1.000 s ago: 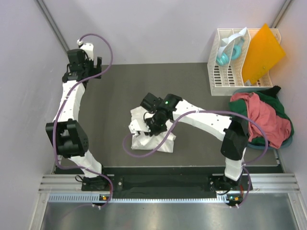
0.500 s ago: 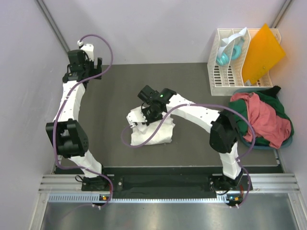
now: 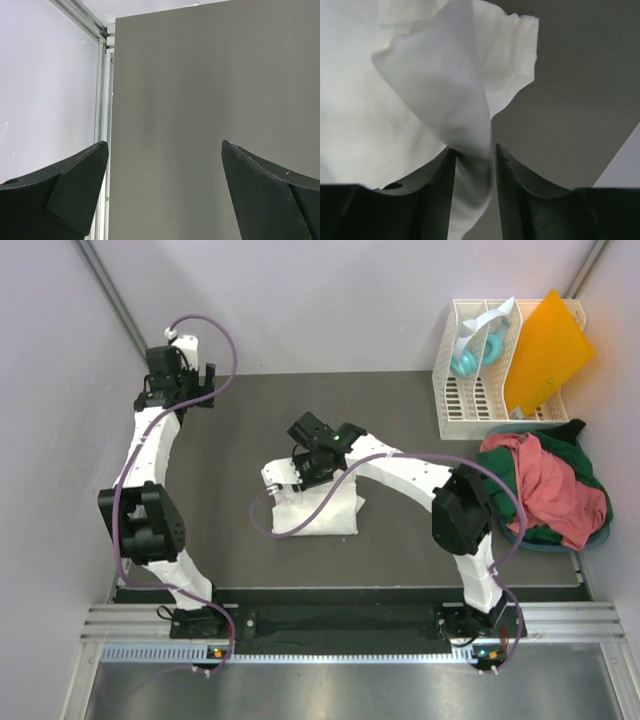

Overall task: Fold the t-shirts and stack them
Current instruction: Fold the long partially folded tshirt into a neat square, then smooth out wrinkles on the folded tshirt, then put the neatly folded tshirt into the corner of the board with the left arm

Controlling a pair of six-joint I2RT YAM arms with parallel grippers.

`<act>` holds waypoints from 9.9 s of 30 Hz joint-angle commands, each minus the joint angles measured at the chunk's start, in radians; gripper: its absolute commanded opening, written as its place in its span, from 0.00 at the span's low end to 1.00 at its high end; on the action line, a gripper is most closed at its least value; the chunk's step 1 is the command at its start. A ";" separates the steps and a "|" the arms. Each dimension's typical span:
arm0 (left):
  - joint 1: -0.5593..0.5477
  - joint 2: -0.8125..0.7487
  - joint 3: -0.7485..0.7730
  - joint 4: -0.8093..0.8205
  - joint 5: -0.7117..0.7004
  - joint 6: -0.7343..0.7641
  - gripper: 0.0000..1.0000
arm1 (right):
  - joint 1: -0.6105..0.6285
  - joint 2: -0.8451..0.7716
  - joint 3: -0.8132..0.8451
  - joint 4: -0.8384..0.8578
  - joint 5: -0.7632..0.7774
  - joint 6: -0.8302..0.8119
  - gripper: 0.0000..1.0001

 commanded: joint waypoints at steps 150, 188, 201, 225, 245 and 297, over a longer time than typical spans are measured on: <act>-0.741 -0.155 -0.812 1.015 -0.466 0.906 0.99 | -0.407 -0.432 -0.398 0.444 0.587 0.422 0.98; -0.747 -0.462 -0.957 0.156 0.276 0.671 0.96 | -0.381 -0.461 -0.404 0.500 0.627 0.348 0.98; -0.756 -0.439 -0.945 0.191 0.336 0.623 0.97 | -0.379 -0.439 -0.373 0.510 0.627 0.339 0.98; -0.802 -0.272 -0.925 0.302 0.252 0.656 0.00 | -0.375 -0.367 -0.243 0.508 0.606 0.341 0.98; -0.689 -0.001 -0.768 0.271 -0.060 0.588 0.00 | -0.364 -0.339 -0.194 0.519 0.607 0.325 0.99; 0.013 0.614 0.032 0.099 -0.049 1.304 0.00 | -0.346 -0.278 -0.155 0.526 0.602 0.348 0.99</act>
